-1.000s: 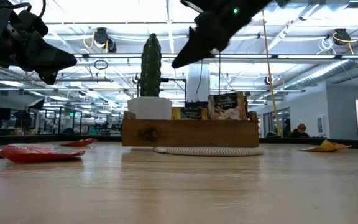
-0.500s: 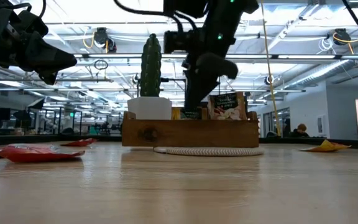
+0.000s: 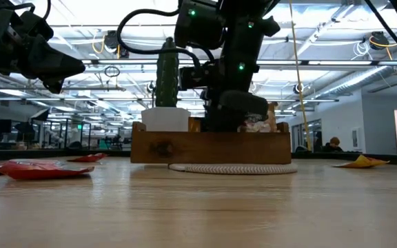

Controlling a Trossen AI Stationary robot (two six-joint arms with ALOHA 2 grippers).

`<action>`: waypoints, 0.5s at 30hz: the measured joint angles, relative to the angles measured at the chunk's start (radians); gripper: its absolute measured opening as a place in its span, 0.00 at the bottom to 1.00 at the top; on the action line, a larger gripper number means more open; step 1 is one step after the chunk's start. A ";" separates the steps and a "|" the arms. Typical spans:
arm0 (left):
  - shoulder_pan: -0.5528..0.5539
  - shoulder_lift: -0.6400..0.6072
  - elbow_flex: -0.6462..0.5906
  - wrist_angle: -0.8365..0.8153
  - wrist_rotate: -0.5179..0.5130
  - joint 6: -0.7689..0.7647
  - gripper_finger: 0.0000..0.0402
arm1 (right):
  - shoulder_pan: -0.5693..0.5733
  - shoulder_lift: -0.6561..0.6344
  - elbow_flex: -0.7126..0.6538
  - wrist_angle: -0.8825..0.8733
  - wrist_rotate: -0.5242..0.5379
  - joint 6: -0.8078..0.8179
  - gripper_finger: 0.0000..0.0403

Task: Pick & Place Tea
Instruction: Put the orange tea bag into the middle section of the wooden organizer

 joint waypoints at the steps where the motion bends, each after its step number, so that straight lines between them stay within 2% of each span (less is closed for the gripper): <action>1: 0.000 0.000 0.000 0.000 0.000 0.000 0.14 | 0.000 0.000 0.000 0.000 0.002 0.002 0.00; 9: 0.000 0.000 0.000 0.000 0.000 0.000 0.14 | 0.021 0.005 -0.002 0.026 0.189 0.031 0.00; 15: 0.000 0.000 0.000 0.000 0.000 0.000 0.14 | 0.040 0.005 -0.002 0.055 0.248 0.089 0.00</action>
